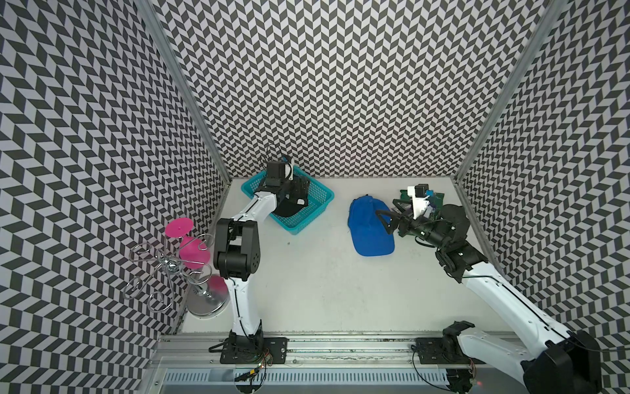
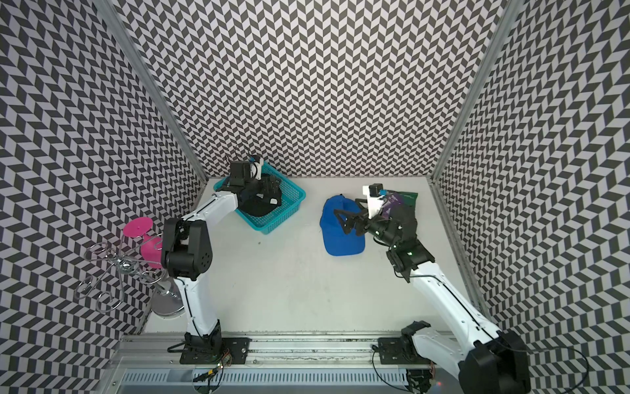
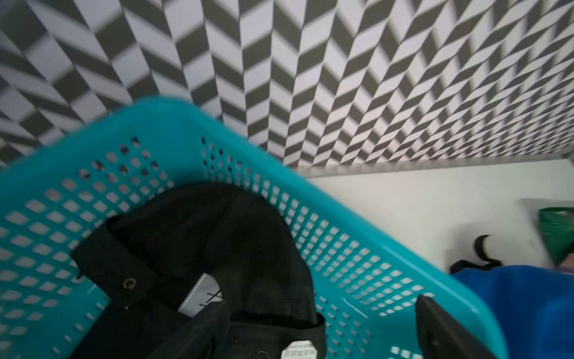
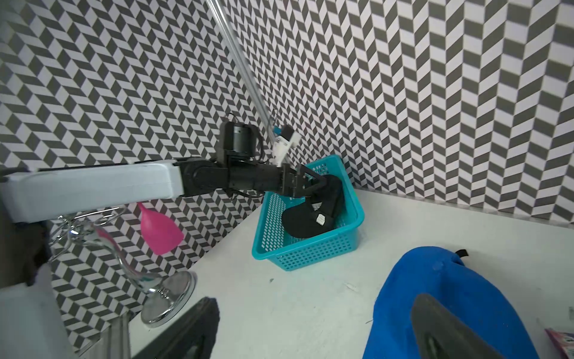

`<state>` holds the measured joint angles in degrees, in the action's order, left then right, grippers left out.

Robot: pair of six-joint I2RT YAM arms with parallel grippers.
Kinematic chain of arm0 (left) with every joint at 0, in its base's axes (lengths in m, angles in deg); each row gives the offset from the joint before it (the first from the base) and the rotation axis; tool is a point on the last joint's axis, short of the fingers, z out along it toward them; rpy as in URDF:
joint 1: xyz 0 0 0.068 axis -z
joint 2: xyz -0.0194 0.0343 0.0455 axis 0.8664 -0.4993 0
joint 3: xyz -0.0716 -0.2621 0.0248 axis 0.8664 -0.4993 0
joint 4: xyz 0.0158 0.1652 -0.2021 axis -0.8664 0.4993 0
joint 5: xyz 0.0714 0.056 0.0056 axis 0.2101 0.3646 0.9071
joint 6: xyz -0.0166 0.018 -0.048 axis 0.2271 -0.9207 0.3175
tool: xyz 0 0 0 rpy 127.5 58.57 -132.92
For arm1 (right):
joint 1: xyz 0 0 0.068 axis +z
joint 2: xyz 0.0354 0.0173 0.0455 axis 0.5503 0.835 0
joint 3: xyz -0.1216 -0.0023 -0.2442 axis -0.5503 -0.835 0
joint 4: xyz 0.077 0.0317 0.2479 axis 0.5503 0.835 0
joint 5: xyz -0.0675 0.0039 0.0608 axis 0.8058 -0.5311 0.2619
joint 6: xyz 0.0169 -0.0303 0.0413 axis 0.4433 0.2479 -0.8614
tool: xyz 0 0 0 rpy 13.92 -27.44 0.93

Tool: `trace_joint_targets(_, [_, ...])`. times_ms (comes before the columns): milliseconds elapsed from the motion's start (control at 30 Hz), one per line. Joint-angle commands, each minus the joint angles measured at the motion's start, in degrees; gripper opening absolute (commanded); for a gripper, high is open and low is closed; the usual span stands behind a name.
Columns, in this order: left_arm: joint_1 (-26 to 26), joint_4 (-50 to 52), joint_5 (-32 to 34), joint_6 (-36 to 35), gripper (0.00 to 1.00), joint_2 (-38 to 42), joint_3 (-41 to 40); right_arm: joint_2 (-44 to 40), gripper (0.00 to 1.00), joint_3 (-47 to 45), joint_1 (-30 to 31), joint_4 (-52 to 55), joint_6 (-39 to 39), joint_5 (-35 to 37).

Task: Turn the baseball cap inside out
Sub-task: Pick up the baseball cap from the basket.

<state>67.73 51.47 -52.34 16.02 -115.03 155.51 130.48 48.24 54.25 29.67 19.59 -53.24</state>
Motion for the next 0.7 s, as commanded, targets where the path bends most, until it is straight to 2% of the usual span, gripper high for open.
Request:
trace_joint_targets(0, [1.6,1.2,1.4,-0.7,0.98,-4.8,4.2,1.4,1.0,-0.1,1.6,-4.1,-1.4,-0.6])
trace_joint_targets(133, [2.0,3.2,2.1,-0.9,1.0,-12.0,12.0,3.0,1.0,1.1,2.3,-3.3,-1.7,-0.8])
trace_joint_targets(233, [2.1,6.4,6.3,-1.6,0.97,-16.7,17.6,3.3,1.0,1.9,2.4,-1.7,-1.5,-0.5])
trace_joint_targets(300, [2.0,7.8,7.9,-3.2,0.86,-17.8,19.1,2.9,0.99,2.3,2.4,-0.3,-1.2,0.0])
trace_joint_targets(333, [2.0,7.3,8.5,-4.0,0.76,-17.4,18.4,2.6,1.0,2.3,2.4,0.1,-1.2,0.4])
trace_joint_targets(400, [2.0,5.6,10.7,-5.0,0.35,-15.6,15.9,1.7,1.0,2.1,2.4,1.0,-0.9,1.7])
trace_joint_targets(467, [1.9,4.7,12.6,-6.1,0.08,-13.0,13.7,0.8,1.0,1.7,2.4,1.3,-0.8,3.0])
trace_joint_targets(500, [1.9,4.3,13.1,-6.8,0.0,-11.4,12.6,0.4,1.0,1.6,2.4,1.5,-0.6,3.5])
trace_joint_targets(667, [1.5,0.2,12.7,-9.2,0.0,1.7,4.5,-1.9,1.0,1.5,2.4,1.6,0.0,5.9])
